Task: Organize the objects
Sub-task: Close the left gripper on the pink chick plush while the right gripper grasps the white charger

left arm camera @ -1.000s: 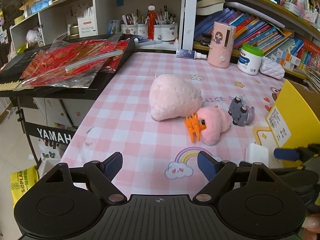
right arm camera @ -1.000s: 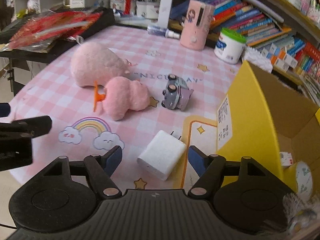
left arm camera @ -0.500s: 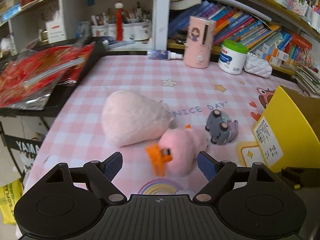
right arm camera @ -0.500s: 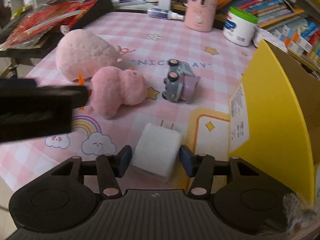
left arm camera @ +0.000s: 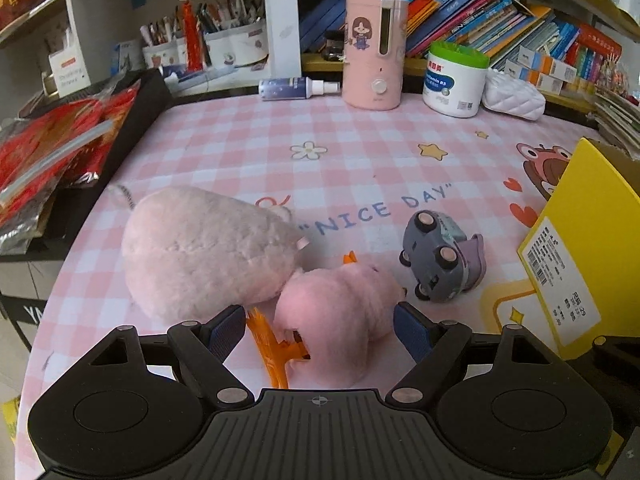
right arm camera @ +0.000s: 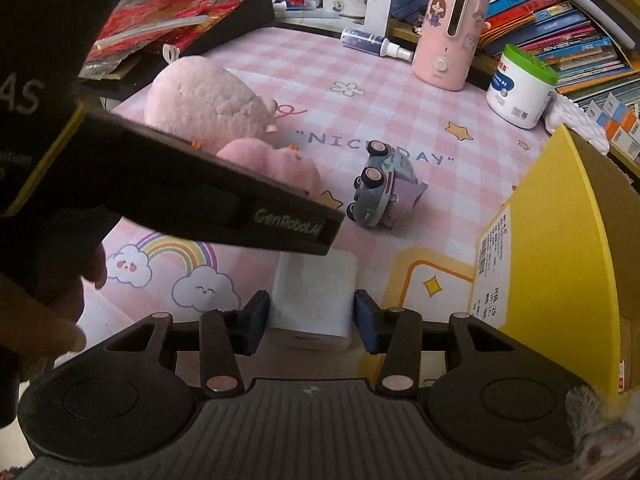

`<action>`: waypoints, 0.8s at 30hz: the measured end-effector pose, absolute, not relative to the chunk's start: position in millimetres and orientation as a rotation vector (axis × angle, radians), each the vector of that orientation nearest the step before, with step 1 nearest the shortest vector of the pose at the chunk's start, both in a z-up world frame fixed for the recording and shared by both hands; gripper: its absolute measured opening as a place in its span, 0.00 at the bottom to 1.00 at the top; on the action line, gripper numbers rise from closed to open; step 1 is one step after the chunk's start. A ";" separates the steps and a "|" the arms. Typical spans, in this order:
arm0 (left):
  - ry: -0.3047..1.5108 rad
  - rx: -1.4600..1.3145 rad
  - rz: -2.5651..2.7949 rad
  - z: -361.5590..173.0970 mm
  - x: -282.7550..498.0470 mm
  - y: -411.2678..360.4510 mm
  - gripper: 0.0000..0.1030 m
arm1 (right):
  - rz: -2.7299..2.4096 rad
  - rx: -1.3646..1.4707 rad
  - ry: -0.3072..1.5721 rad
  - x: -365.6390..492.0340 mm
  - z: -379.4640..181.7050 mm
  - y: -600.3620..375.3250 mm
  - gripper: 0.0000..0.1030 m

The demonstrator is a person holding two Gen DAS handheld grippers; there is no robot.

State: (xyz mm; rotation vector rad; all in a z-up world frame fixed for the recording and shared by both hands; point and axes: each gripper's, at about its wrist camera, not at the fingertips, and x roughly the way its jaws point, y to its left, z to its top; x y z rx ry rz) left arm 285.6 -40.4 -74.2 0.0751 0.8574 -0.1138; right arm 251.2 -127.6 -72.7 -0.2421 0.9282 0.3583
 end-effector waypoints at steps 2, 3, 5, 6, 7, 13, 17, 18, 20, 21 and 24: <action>0.846 0.094 -0.118 -74.7 285.6 -40.8 0.75 | 0.360 -0.244 0.930 251.7 -73.1 -127.8 0.42; 0.848 0.115 -0.116 -75.9 286.2 -42.1 0.67 | 0.361 -0.245 0.930 251.9 -73.0 -127.8 0.42; 0.858 0.119 -0.122 -80.2 287.7 -39.7 0.61 | 0.359 -0.245 0.931 251.6 -73.0 -127.9 0.42; 0.857 0.105 -0.125 -80.0 287.2 -37.5 0.60 | 0.360 -0.244 0.932 251.7 -73.0 -128.1 0.42; 0.861 0.096 -0.124 -78.7 286.8 -36.0 0.59 | 0.360 -0.243 0.932 251.6 -72.9 -128.2 0.42; 0.827 0.043 -0.129 -61.1 265.1 -23.8 0.57 | 0.335 -0.210 0.931 247.3 -68.2 -131.4 0.41; 0.794 0.014 -0.128 -44.6 244.2 -14.4 0.57 | 0.304 -0.180 0.930 242.6 -62.9 -134.6 0.41; 0.786 0.006 -0.127 -40.3 238.6 -11.4 0.57 | 0.298 -0.173 0.930 240.5 -61.3 -134.7 0.41; 0.770 -0.010 -0.122 -31.7 226.5 -4.5 0.57 | 0.294 -0.159 0.926 235.4 -57.5 -134.2 0.40; 0.763 -0.019 -0.117 -28.1 220.4 -1.1 0.57 | 0.294 -0.152 0.923 232.1 -55.3 -133.7 0.40; 0.746 -0.046 -0.102 -18.8 200.6 9.5 0.57 | 0.301 -0.129 0.902 222.4 -47.1 -131.4 0.40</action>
